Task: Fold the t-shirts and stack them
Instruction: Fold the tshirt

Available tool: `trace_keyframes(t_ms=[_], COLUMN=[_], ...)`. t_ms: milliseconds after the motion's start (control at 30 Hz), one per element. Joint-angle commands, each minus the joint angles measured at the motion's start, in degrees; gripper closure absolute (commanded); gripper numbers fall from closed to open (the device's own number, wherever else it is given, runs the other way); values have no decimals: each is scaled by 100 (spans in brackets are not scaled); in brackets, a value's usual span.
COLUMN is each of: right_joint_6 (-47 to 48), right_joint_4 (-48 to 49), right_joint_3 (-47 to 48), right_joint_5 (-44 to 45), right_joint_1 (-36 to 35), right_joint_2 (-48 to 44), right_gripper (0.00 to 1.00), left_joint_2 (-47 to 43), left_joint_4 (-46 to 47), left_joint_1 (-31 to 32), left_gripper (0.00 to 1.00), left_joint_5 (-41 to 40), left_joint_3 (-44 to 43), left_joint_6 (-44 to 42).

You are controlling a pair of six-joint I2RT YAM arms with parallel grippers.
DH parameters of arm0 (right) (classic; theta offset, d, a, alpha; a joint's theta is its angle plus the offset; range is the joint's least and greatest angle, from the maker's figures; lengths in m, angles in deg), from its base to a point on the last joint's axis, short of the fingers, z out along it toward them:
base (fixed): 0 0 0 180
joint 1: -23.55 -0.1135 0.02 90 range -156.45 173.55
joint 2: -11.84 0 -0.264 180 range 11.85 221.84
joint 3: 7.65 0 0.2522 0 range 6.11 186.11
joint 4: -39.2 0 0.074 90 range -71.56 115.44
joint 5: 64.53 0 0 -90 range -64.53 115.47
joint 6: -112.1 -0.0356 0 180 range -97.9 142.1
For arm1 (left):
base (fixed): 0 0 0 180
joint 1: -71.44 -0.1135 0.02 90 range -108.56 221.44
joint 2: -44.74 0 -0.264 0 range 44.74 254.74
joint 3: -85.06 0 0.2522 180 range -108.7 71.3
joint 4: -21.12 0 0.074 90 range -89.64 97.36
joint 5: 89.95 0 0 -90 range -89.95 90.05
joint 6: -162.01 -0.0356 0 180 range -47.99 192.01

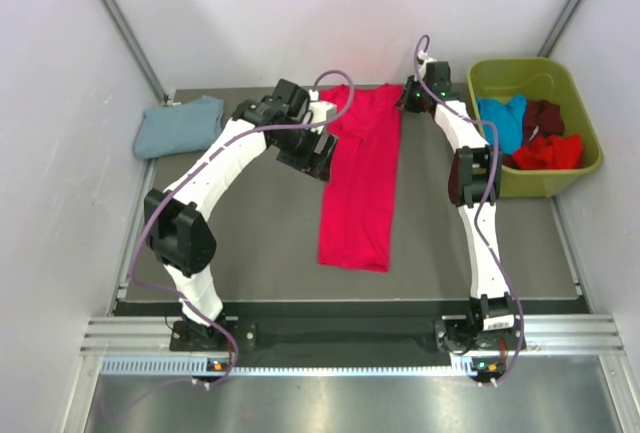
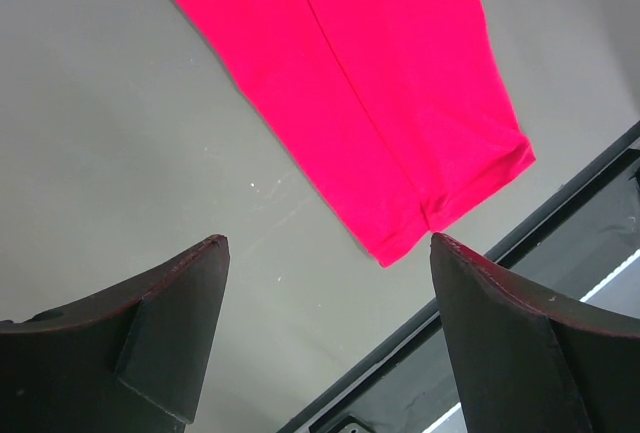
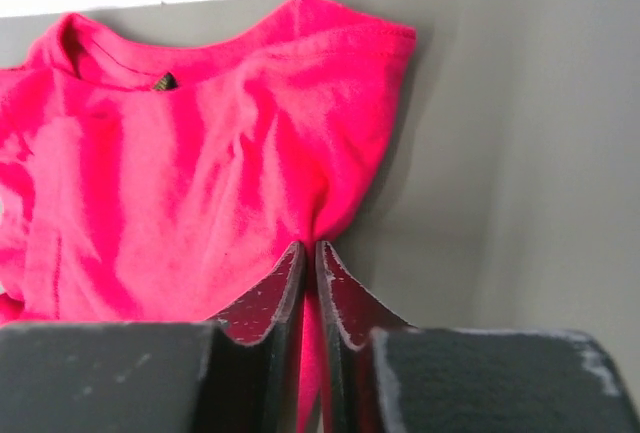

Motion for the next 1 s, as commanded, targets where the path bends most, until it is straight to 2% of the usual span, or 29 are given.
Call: trace_keyframes(t_ms=[0, 67, 100, 167, 200, 233, 267, 300, 367, 400, 433, 500, 567, 600, 733, 800, 967], right_joint_6=[47, 82, 82, 91, 117, 109, 48, -22, -461, -645, -943, -1034, -1060, -1095, -1402, -1499, -1429], right_joint_4=[626, 644, 600, 328, 232, 39, -41, -103, -139, -112, -190, -392, -551, -560, -657, -622, -903], right_joint_3=[407, 469, 460, 320, -55, -311, -618, -1335, -2234, -3222, -3684, -4859, -5583, -6231, -7579, -8385, -9558], right_joint_5=[185, 167, 106, -86, -340, -456, -509, -553, -597, -719, -825, -1098, -1273, -1318, -1450, -1423, -1756], right_joint_1=[97, 114, 114, 123, 115, 114, 106, 106, 141, 158, 158, 97, -17, -52, -210, -316, -342], right_joint_2=[108, 100, 74, -163, -321, -740, -1005, -1295, -2252, -2952, -3272, -3879, -4758, -5274, -6277, -6666, -7555], right_gripper=[90, 77, 58, 43, 31, 29, 28, 27, 26, 26, 26, 27, 27, 27, 28, 31, 36], left_joint_2=[25, -1, -1, -45, -71, -115, -133, -159, -195, -195, -142, -72, -36, -54, -256, -177, -370], left_joint_4=[209, 218, 218, 227, 218, 209, 235, 253, 384, 420, 455, 569, 788, 1198, 2300, 2354, 2573], left_joint_1=[23, 23, 23, 23, 23, 5, -47, -91, -257, -311, -355, -434, -452, -469, -505, -505, -505], left_gripper=[14, 13, 13, 12, 7, 5, 5, 7, 9, 9, 10, 10, 14, 16, 20, 21, 22], left_joint_5=[44, 106, 106, 53, 27, 27, 70, 140, 446, 544, 615, 774, 686, 642, 676, 756, 1019], left_joint_3=[2, 46, 64, 55, 46, 64, 107, 247, 432, 581, 661, 854, 1248, 1433, 2313, 2445, 3208], left_joint_6=[34, 42, 43, 43, 34, 225, 366, 463, 831, 973, 1253, 1448, 1885, 2036, 2573, 2766, 3127])
